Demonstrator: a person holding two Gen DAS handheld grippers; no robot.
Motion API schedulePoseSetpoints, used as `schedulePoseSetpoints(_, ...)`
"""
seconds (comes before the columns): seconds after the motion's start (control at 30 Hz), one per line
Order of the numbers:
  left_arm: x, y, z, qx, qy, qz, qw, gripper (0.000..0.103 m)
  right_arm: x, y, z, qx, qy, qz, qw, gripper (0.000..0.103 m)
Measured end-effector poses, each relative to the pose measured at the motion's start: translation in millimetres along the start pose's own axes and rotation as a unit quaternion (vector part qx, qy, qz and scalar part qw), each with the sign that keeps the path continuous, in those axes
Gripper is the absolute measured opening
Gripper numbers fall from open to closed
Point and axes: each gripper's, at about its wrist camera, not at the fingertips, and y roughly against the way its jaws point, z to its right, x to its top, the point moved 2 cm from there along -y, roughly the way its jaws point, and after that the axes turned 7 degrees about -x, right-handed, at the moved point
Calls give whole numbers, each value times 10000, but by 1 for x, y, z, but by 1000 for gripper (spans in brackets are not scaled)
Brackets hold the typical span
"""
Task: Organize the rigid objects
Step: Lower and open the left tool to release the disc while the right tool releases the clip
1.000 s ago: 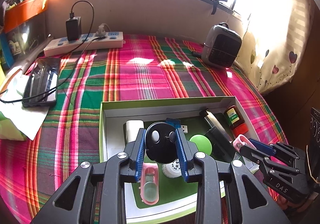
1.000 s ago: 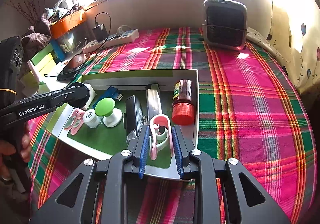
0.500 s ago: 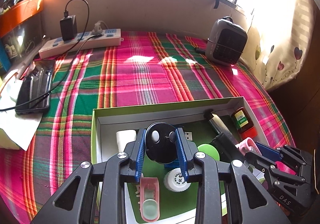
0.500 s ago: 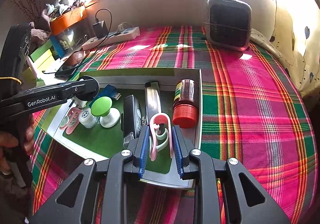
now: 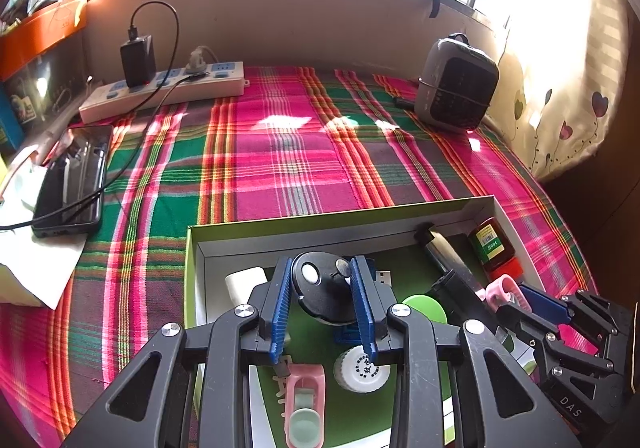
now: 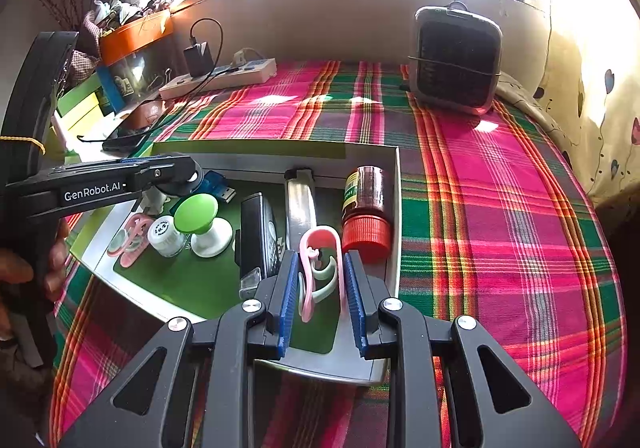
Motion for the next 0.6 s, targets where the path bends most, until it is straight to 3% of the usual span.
schedulePoseSetpoints(0.6, -1, 0, 1, -12, -33, -8, 10000, 29, -1, 1, 0, 34, -28, 54, 10000, 25)
